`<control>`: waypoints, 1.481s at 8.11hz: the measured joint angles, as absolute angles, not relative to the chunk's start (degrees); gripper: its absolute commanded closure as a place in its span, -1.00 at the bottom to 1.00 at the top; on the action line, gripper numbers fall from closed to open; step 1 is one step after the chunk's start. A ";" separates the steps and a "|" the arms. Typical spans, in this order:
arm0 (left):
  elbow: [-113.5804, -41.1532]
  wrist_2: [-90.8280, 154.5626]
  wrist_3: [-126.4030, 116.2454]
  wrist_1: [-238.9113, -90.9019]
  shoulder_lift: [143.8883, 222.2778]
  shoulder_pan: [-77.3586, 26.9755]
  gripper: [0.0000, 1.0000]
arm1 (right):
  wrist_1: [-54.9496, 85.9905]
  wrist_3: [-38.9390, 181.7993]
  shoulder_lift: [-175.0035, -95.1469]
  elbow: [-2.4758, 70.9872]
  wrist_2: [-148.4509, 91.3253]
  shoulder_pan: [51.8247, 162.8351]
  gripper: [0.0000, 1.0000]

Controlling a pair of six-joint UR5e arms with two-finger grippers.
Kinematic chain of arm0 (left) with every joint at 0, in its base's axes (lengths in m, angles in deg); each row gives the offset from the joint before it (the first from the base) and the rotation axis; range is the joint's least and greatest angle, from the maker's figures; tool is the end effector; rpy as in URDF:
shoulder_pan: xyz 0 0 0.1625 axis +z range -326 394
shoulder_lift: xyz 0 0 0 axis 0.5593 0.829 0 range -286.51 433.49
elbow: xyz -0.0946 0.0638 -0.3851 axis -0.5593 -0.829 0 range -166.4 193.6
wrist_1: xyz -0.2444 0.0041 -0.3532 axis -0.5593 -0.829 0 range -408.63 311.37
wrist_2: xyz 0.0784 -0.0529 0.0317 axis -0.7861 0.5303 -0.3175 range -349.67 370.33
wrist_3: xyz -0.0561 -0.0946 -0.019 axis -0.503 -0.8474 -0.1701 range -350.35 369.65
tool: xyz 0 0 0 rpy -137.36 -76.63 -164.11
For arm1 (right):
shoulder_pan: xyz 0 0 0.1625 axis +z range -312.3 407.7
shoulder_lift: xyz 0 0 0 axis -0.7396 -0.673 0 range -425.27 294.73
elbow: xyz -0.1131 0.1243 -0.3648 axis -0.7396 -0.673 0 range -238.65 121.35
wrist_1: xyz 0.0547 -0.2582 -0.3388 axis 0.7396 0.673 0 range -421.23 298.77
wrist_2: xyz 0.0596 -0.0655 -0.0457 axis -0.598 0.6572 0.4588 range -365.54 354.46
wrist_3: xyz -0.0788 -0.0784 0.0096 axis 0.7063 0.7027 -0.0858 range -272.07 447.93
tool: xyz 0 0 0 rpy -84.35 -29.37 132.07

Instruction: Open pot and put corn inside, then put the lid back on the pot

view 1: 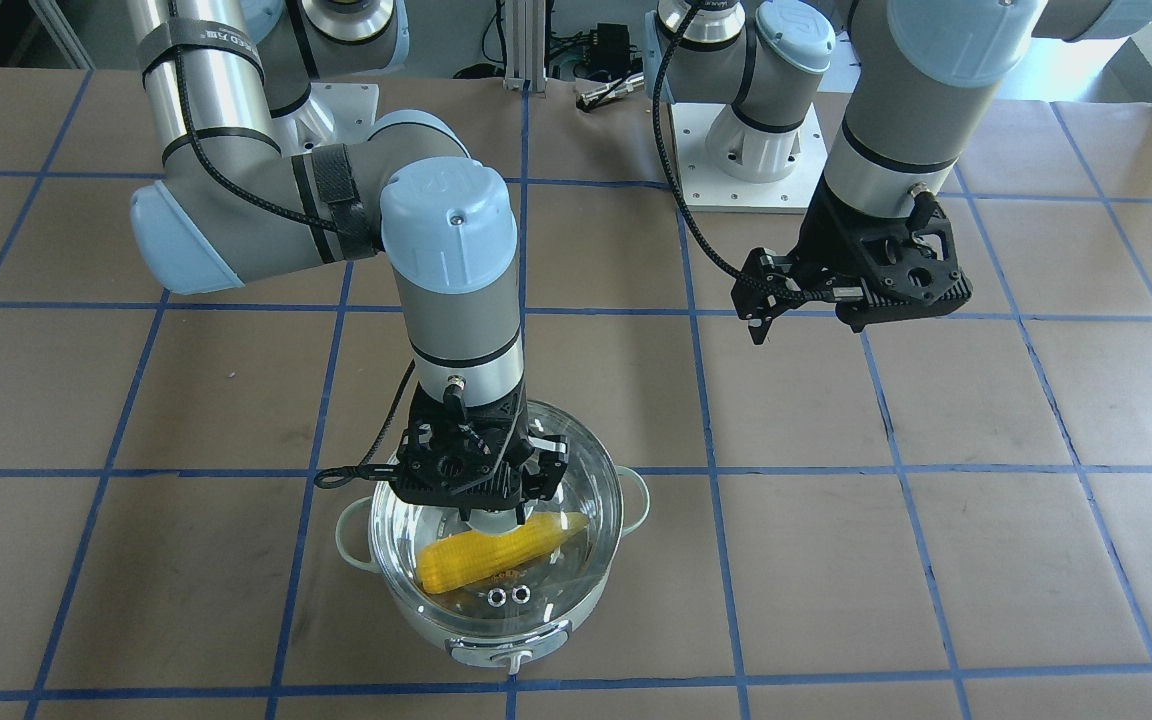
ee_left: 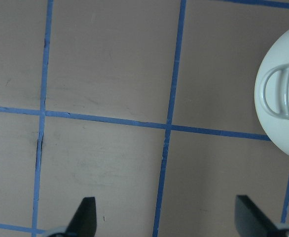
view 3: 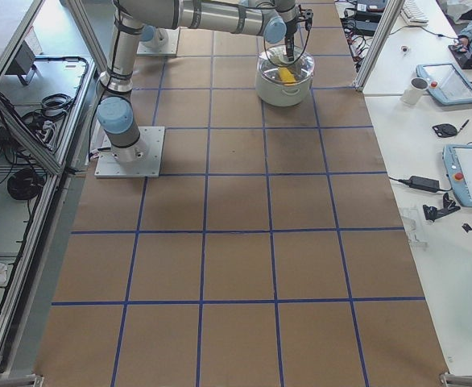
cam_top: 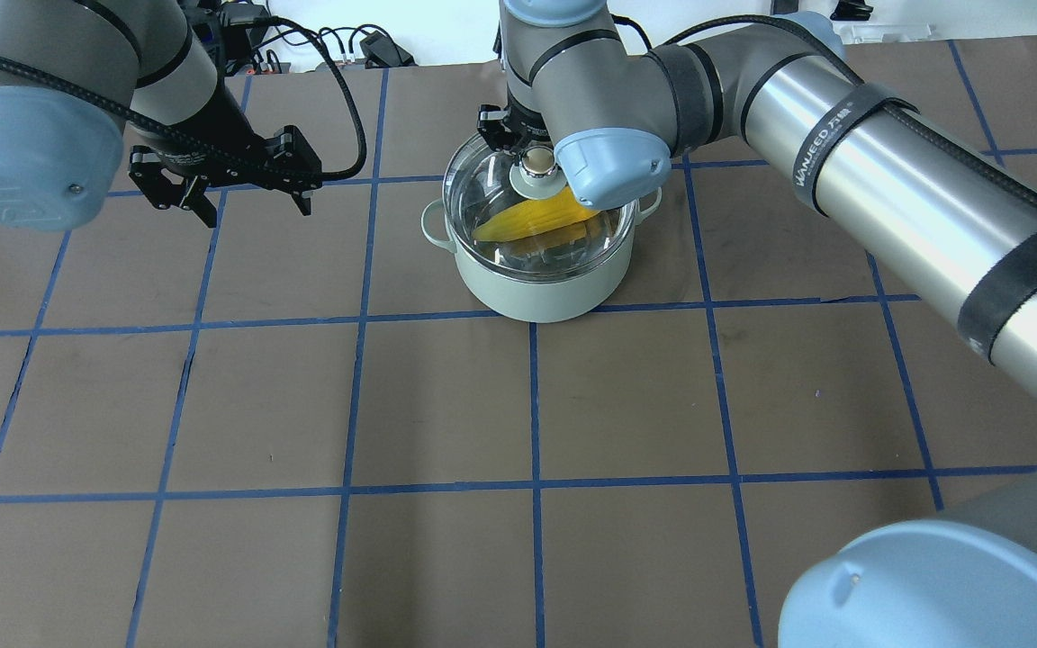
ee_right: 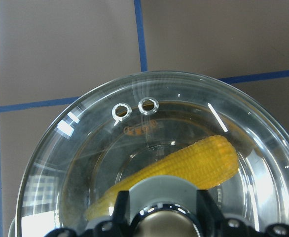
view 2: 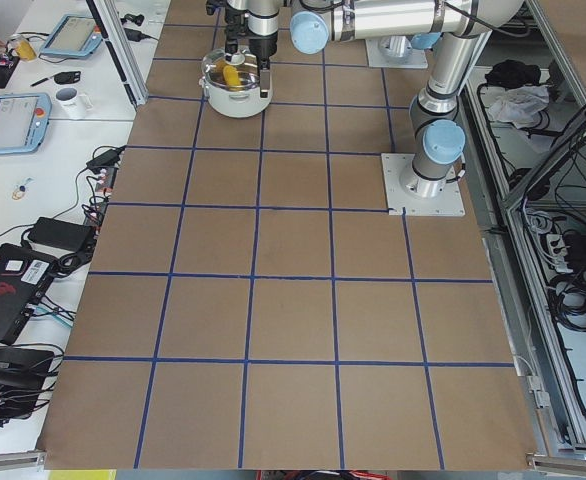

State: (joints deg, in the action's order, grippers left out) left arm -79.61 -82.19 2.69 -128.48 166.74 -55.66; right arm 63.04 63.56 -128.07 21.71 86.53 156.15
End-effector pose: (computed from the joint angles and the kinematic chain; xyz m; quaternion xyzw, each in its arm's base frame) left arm -0.1253 -0.5359 0.4127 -0.0643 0.9972 -0.0334 0.0201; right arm 0.3442 -0.6234 0.3185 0.0537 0.9878 -0.1418 0.0363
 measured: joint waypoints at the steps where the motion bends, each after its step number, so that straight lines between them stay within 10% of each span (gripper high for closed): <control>1: -79.63 -82.15 2.70 -128.48 166.74 -55.61 -1.00 | 63.15 63.94 -128.05 21.74 86.67 156.15 1.00; 12: -80.09 -81.69 2.75 -128.46 166.74 -55.56 -1.00 | 63.98 64.36 -127.45 21.86 87.80 156.54 1.00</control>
